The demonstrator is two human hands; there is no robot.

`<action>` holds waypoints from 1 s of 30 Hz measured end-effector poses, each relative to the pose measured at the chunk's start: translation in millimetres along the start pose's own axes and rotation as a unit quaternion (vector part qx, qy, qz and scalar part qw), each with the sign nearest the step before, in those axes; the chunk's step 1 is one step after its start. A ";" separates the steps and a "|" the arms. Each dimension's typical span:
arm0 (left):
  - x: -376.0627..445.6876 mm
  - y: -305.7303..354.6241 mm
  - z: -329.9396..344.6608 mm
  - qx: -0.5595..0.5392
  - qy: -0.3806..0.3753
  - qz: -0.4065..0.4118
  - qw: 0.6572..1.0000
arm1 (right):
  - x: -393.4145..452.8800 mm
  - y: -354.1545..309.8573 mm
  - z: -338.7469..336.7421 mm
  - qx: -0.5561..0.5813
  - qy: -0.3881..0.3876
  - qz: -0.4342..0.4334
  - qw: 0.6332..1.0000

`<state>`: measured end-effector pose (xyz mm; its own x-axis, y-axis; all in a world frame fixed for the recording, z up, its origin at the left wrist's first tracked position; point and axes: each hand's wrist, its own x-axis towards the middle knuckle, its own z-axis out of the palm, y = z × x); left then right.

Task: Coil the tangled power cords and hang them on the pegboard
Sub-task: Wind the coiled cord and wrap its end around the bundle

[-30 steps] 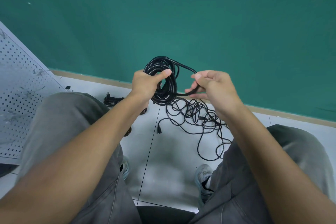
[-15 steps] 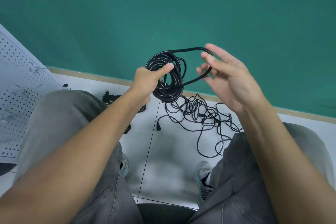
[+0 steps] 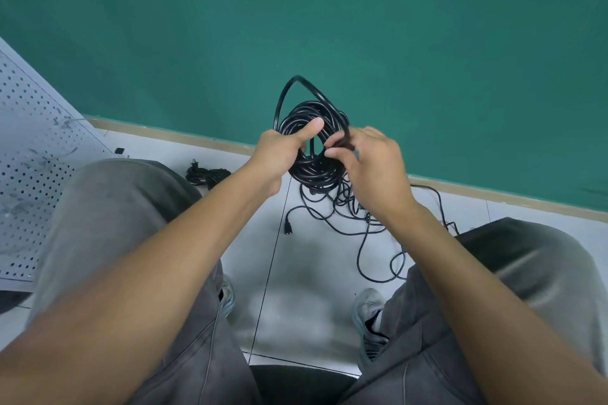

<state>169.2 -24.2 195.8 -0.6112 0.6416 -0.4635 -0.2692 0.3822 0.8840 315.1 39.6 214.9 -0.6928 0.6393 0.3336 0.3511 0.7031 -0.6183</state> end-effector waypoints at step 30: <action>1.1 -0.4 -24.8 0.138 -0.107 0.128 0.976 | 2.9 50.7 -72.5 0.065 -0.458 0.249 0.851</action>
<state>150.2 -40.1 196.4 -0.4539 0.8530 -0.2576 0.1014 0.3367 0.9361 376.6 99.7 236.2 -0.6992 0.2947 -0.6514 0.7139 0.3373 -0.6137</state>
